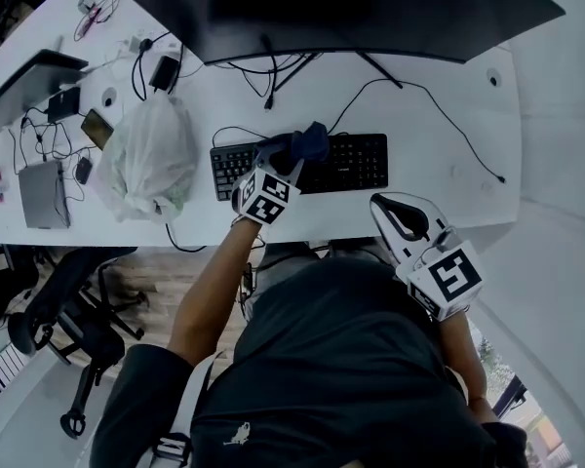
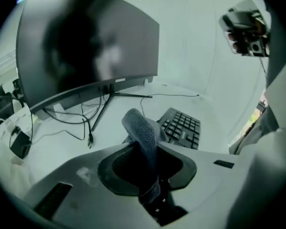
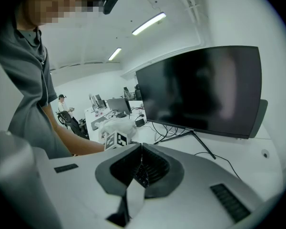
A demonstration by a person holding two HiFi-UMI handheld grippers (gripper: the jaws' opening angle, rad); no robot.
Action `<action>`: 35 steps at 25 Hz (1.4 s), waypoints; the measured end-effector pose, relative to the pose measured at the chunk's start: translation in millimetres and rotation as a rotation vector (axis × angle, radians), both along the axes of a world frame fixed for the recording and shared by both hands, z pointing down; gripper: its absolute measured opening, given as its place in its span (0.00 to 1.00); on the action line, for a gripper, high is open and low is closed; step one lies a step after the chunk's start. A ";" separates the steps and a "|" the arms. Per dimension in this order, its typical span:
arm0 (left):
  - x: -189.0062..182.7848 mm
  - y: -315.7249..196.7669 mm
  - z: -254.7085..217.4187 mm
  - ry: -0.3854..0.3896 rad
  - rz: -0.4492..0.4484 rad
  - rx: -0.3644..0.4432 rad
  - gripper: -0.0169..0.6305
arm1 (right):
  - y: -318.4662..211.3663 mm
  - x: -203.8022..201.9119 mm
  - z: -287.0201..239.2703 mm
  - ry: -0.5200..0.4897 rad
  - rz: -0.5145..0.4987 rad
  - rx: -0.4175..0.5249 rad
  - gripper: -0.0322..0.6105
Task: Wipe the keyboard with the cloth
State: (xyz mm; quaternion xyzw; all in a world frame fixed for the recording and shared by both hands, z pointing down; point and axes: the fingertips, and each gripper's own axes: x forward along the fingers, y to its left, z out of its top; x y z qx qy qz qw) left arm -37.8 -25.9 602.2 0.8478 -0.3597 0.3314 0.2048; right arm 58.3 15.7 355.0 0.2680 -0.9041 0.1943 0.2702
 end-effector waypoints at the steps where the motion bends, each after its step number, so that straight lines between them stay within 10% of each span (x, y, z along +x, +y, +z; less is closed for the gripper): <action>1: -2.4 -7.6 5.6 0.014 -0.018 -0.029 0.14 | 0.5 -1.0 0.1 0.003 -0.002 0.000 0.06; 10: 60.0 110.1 28.3 0.076 0.119 -0.148 0.14 | -5.1 20.6 5.1 -0.003 0.046 -0.018 0.06; 17: 35.3 -16.0 10.6 0.009 0.053 -0.035 0.14 | -0.7 14.2 5.5 0.002 0.012 -0.021 0.06; 21: 52.0 25.0 20.5 0.072 0.007 -0.072 0.14 | -0.9 24.2 8.0 0.007 0.036 -0.023 0.06; 26: 97.4 91.4 18.7 0.075 0.174 -0.129 0.14 | -5.7 36.6 10.6 -0.010 0.062 -0.029 0.06; 31: 75.4 -0.1 10.6 0.017 0.096 -0.007 0.14 | -2.7 31.0 12.4 -0.010 0.031 -0.032 0.06; 35: 64.3 -8.3 18.6 0.069 0.048 -0.108 0.14 | 2.5 34.5 14.5 -0.006 0.035 -0.033 0.06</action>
